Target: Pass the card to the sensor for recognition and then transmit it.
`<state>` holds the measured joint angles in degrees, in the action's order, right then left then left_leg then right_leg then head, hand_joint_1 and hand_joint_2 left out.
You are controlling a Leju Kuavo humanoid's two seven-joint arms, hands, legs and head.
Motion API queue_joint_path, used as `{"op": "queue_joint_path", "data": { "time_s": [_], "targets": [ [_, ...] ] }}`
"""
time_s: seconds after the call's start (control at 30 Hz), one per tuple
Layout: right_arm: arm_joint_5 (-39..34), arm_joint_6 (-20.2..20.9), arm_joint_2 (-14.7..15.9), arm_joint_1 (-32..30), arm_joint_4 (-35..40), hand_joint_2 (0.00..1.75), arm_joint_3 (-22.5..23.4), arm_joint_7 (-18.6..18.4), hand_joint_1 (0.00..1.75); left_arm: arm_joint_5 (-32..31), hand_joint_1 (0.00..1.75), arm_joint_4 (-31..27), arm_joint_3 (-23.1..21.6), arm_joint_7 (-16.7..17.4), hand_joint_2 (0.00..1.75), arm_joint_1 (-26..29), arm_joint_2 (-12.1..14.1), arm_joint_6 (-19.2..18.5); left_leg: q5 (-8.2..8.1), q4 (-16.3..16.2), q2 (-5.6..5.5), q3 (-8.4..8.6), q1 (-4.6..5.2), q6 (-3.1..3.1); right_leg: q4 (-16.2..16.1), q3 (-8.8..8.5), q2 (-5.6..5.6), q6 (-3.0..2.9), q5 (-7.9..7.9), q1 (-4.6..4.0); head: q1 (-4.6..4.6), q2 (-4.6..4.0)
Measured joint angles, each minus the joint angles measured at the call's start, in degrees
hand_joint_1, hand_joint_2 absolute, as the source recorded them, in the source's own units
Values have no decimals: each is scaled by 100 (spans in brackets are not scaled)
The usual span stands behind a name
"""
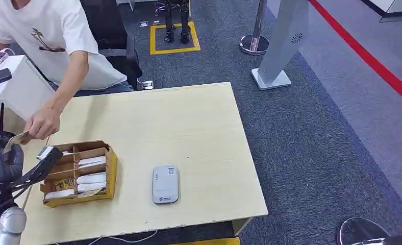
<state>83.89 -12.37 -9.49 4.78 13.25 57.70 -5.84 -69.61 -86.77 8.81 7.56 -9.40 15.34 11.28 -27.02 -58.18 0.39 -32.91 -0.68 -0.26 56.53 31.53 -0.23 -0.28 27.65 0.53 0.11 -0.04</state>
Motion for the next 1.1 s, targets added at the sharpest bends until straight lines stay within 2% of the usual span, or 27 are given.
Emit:
{"op": "queue_joint_path", "data": {
  "time_s": [0.13,0.17,0.23,0.27,0.3,0.33,0.47,0.7,0.9,1.1],
  "targets": [
    [-50,-2,0,-2,0,0,2,0,0,-28,175,0,-4,-9,175,-63,57,-142,-2,0,7,0,0,-3,0,4,9,0,0,0,0,0],
    [-57,-2,0,-3,0,0,4,0,0,-26,7,0,-4,-7,175,-79,65,-164,-3,0,8,0,0,-5,0,4,11,0,0,0,0,0],
    [-74,-6,0,-5,0,0,7,-4,0,-2,0,-7,-7,-7,175,-100,72,-177,-4,0,13,0,0,-5,0,6,16,0,0,0,0,0],
    [-65,-4,0,-9,0,0,11,-90,0,18,0,-11,-7,-7,0,-103,72,-188,-4,0,13,0,0,-5,0,5,16,0,0,0,0,-2],
    [-39,5,0,-21,0,0,11,-199,0,22,0,-15,-7,-9,0,-95,68,-170,-5,0,12,0,1,-5,-1,5,16,-1,1,0,-2,0],
    [-26,35,0,-32,0,0,11,-273,0,44,0,-13,-7,-46,175,-72,55,-116,-5,0,11,0,1,-4,-1,5,15,-1,1,0,0,0],
    [-22,59,4,-116,2,0,28,-319,0,207,0,0,-20,-170,175,25,-11,40,-6,0,10,-2,0,-3,-1,6,15,-1,1,0,-2,0],
    [-63,53,4,-136,2,0,88,-339,0,796,0,-208,-221,-188,175,172,-33,-608,-5,0,10,-1,0,-3,-1,5,15,-1,1,0,0,-2],
    [-138,48,4,-160,2,0,188,-372,0,1339,0,-708,-400,-304,175,476,-64,-749,-7,0,11,-2,1,-3,-1,5,16,-1,2,0,0,0],
    [-175,44,4,-182,7,0,258,-391,0,1530,0,-1172,-503,-308,175,873,-61,-848,-9,0,11,-3,0,-5,-2,5,15,-2,3,0,0,0]
  ]
}}
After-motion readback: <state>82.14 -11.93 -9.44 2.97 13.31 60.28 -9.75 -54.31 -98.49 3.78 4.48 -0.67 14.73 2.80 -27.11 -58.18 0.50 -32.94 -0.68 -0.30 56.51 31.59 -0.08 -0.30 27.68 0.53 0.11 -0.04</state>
